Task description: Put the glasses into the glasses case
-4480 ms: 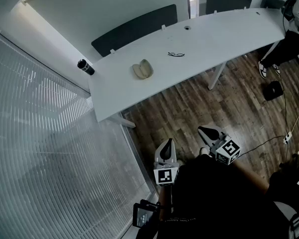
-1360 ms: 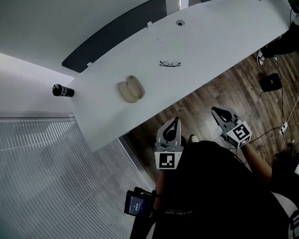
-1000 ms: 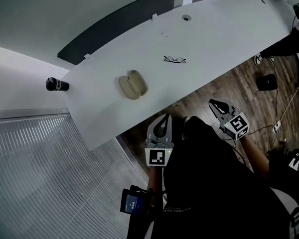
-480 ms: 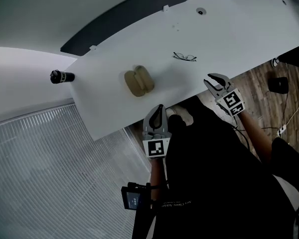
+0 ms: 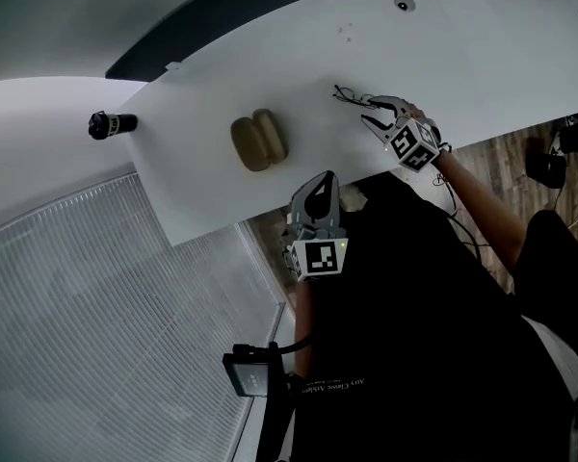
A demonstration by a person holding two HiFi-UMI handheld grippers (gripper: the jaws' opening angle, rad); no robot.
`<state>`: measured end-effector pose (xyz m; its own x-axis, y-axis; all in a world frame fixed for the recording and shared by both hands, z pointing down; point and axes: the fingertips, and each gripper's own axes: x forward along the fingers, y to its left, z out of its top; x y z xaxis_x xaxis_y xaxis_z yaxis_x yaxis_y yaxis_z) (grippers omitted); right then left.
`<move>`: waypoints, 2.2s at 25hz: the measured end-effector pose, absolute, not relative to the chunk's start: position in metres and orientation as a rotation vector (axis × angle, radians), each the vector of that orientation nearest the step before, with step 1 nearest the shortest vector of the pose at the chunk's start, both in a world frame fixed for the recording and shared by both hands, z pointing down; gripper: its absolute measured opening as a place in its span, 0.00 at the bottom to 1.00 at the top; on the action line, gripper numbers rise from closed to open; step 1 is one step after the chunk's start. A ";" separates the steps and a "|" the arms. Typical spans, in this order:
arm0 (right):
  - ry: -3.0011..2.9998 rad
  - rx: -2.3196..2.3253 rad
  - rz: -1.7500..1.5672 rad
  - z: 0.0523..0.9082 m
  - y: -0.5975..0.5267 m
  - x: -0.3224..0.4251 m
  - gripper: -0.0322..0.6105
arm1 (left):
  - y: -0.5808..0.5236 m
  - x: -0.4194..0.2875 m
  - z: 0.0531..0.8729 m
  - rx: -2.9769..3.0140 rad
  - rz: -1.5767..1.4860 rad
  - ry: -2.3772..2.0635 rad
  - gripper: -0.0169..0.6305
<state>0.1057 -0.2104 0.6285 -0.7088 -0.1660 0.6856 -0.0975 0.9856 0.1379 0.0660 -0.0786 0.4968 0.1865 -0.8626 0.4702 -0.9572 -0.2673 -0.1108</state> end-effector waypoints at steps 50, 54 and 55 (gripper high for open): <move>-2.071 0.047 0.120 0.756 -0.236 0.076 0.32 | -0.100 0.001 0.507 2.275 0.676 -1.677 0.04; -2.053 0.055 0.144 0.757 -0.240 0.072 0.32 | -0.108 0.002 0.506 2.293 0.673 -1.652 0.04; -2.048 0.057 0.148 0.755 -0.241 0.072 0.32 | -0.112 0.003 0.505 2.300 0.675 -1.641 0.04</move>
